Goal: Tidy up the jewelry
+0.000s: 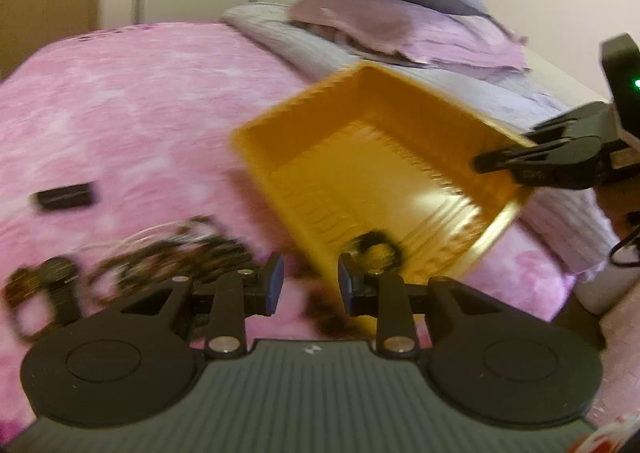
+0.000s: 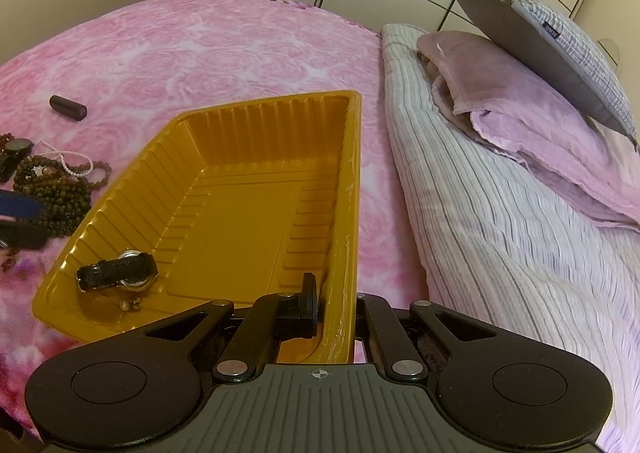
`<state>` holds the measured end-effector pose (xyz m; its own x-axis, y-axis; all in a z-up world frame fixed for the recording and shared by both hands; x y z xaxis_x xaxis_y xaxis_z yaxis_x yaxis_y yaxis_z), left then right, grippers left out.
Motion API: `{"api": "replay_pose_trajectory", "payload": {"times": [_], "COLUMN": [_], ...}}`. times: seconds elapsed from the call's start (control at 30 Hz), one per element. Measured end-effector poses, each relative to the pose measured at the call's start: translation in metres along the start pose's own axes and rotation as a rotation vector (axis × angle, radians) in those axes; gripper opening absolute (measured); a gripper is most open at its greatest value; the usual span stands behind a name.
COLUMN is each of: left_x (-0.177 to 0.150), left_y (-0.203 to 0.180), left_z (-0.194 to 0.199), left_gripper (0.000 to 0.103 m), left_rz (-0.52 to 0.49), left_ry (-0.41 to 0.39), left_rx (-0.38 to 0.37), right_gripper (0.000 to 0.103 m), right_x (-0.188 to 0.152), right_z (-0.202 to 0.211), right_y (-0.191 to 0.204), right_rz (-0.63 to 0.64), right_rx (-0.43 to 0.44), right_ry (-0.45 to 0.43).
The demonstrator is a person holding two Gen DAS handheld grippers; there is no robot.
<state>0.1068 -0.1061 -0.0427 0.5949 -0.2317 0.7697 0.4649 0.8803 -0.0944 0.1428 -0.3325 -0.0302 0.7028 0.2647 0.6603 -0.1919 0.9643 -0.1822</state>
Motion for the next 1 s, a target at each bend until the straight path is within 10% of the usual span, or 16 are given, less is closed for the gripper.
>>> {"api": "replay_pose_trajectory", "payload": {"times": [0.4,1.0], "left_x": [-0.044,-0.034], "left_y": [0.105,0.111], "left_z": [0.035,-0.001], "left_gripper": [0.028,0.026], "left_rz": [0.123,0.109], "left_ry": [0.035,0.049], "left_rx": [0.368,0.405], "right_gripper": [0.004,0.004], "right_x": [-0.001,-0.001], "right_z": [-0.001,-0.003], "right_y": [0.0,0.0], "right_rz": [0.005,0.002], "right_rx": [-0.008,-0.013], "right_ry": [0.006,0.016]}}
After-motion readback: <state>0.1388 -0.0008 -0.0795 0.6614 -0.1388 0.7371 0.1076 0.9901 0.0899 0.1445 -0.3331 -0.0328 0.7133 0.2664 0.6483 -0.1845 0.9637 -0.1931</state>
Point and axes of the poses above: each gripper's, at about its wrist camera, not at the fingertips, and z roughly against the way its jaws point, y to its left, x to its top, the point moved 3 cm from there along -z, roughly the way its jaws point, and after that the axes turned 5 degrees about -z, right-handed, at the moved point
